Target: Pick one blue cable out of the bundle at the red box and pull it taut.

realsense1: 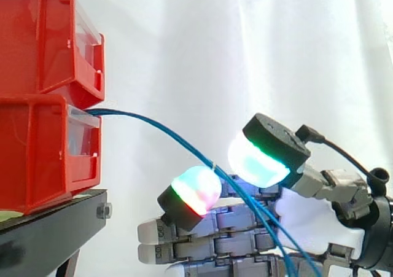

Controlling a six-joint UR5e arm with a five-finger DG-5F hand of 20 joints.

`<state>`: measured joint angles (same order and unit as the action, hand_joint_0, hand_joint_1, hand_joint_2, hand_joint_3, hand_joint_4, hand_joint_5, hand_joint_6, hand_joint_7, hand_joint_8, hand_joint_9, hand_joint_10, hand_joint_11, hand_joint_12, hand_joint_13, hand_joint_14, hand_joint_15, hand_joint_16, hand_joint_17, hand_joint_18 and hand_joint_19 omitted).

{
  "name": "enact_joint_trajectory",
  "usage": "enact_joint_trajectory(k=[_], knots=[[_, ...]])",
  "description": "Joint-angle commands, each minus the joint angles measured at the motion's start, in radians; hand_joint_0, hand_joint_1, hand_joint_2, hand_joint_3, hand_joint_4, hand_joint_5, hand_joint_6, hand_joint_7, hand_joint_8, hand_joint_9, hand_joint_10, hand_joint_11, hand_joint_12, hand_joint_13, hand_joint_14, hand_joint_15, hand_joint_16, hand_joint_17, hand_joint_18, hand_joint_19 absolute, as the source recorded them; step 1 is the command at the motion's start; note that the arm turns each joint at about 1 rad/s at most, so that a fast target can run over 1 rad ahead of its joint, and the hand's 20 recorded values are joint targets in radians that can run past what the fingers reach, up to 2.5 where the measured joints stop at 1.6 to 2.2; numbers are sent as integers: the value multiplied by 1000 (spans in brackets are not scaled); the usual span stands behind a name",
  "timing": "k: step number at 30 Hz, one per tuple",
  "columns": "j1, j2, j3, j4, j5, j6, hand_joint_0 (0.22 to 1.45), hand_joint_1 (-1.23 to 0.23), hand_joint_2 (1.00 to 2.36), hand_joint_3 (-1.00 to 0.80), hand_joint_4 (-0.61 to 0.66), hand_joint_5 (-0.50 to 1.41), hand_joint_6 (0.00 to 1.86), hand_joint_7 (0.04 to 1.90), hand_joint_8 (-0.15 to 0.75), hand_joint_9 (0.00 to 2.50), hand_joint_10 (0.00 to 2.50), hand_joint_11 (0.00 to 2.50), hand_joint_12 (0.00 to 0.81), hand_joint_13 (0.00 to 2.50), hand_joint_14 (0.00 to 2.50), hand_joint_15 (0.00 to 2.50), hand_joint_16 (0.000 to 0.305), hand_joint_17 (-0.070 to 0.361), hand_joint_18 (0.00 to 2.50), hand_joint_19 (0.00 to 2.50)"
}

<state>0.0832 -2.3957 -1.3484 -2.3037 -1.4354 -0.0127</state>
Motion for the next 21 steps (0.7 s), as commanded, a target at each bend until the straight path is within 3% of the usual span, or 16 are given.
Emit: enact_joint_trajectory(k=[1,12,21], knots=[[-3,24,0,-74,-23,2,548,-713,1004,-439,253,-141,842,931,321,435,0,80,352,177,0,56,51,116,281,144],[-10,86,0,-238,-30,-3,557,-649,1007,-408,250,-123,837,989,336,510,2,97,346,224,3,58,51,114,324,171],[-11,122,-2,-278,-30,-20,589,-687,1012,-343,246,-116,845,1003,340,550,2,110,339,274,2,70,50,113,376,176]])
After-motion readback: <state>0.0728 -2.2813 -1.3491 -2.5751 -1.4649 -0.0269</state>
